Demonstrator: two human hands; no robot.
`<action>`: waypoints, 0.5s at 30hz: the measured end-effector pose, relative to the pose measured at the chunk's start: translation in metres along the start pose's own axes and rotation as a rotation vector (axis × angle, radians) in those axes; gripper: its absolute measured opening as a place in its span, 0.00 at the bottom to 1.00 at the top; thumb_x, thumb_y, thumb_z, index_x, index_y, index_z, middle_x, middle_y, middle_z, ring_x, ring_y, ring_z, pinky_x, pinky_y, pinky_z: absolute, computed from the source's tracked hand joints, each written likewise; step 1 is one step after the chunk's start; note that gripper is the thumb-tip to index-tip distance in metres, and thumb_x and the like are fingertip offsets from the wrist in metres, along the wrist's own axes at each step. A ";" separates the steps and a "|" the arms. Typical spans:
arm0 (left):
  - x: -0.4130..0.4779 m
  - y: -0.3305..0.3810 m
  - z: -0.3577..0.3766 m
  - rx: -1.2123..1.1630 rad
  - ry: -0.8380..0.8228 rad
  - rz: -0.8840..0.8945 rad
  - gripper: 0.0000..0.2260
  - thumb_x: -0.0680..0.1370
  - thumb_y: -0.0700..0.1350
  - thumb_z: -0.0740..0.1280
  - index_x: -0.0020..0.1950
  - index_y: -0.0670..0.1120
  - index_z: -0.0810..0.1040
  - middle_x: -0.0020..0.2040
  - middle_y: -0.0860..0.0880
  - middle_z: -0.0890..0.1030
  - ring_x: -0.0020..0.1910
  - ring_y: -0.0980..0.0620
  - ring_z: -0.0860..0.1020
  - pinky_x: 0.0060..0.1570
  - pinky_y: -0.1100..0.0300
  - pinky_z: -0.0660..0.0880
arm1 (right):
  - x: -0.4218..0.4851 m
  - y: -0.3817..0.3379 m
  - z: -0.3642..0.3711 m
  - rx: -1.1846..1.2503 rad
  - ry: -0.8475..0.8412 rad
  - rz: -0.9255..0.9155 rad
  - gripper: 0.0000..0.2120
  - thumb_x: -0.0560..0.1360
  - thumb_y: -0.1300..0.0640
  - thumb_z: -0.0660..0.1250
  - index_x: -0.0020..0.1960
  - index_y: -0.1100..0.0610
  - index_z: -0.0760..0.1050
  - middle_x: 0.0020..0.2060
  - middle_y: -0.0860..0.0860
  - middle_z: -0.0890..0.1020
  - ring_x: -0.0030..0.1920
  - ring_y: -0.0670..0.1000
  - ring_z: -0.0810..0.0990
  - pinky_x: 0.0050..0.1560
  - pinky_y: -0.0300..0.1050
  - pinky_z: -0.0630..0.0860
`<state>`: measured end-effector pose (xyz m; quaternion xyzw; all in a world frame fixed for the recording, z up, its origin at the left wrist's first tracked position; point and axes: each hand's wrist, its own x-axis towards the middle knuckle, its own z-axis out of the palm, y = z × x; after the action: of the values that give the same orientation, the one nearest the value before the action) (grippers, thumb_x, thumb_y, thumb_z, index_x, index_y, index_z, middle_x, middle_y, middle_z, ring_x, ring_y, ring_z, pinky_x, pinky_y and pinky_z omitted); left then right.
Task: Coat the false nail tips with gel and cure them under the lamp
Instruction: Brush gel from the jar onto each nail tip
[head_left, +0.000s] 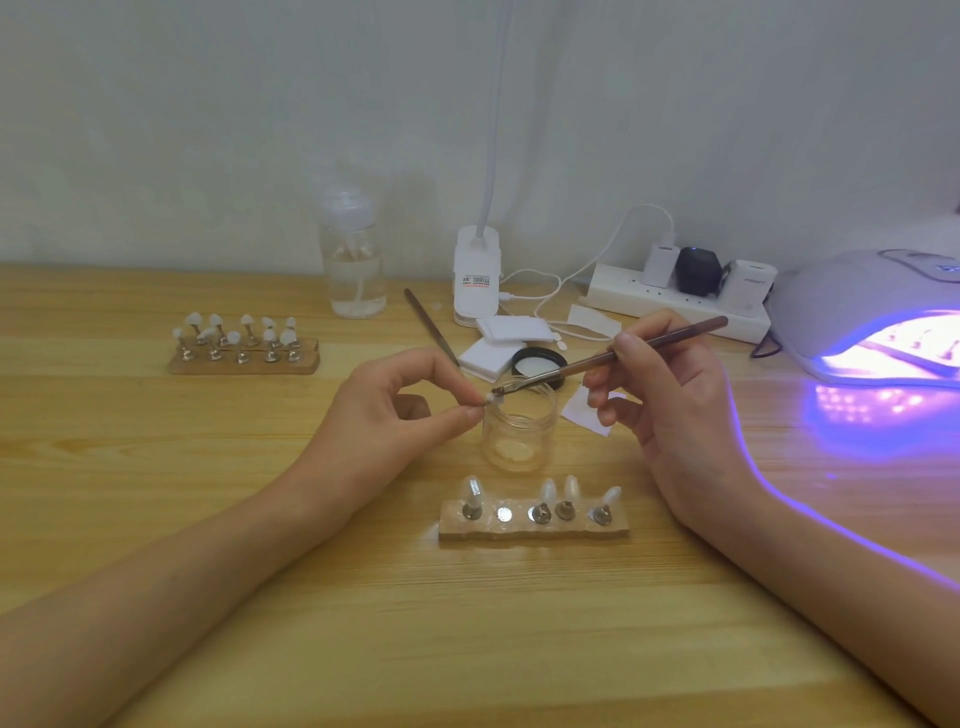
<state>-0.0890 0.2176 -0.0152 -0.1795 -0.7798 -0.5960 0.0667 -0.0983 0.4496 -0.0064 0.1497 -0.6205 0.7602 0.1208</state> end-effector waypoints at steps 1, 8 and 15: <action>0.000 -0.001 0.000 0.002 0.000 0.015 0.05 0.72 0.43 0.77 0.41 0.52 0.82 0.39 0.48 0.81 0.28 0.54 0.66 0.30 0.64 0.65 | 0.000 0.001 0.000 -0.019 0.005 0.004 0.04 0.77 0.57 0.66 0.43 0.53 0.75 0.34 0.54 0.82 0.33 0.51 0.80 0.30 0.39 0.75; 0.000 -0.001 0.001 0.018 -0.002 0.026 0.05 0.74 0.41 0.75 0.41 0.50 0.82 0.28 0.62 0.75 0.25 0.59 0.63 0.27 0.71 0.62 | 0.000 0.000 0.000 0.017 -0.008 0.000 0.09 0.78 0.57 0.65 0.40 0.47 0.77 0.34 0.53 0.82 0.33 0.50 0.80 0.29 0.39 0.74; 0.001 -0.001 0.000 0.010 0.002 0.012 0.05 0.73 0.43 0.75 0.41 0.52 0.82 0.30 0.49 0.75 0.27 0.56 0.64 0.28 0.67 0.62 | 0.000 -0.001 -0.001 0.030 0.019 0.005 0.08 0.78 0.57 0.65 0.41 0.48 0.76 0.33 0.52 0.81 0.32 0.50 0.79 0.31 0.39 0.75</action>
<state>-0.0901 0.2174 -0.0161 -0.1831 -0.7817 -0.5918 0.0719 -0.0976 0.4504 -0.0058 0.1428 -0.6082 0.7711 0.1226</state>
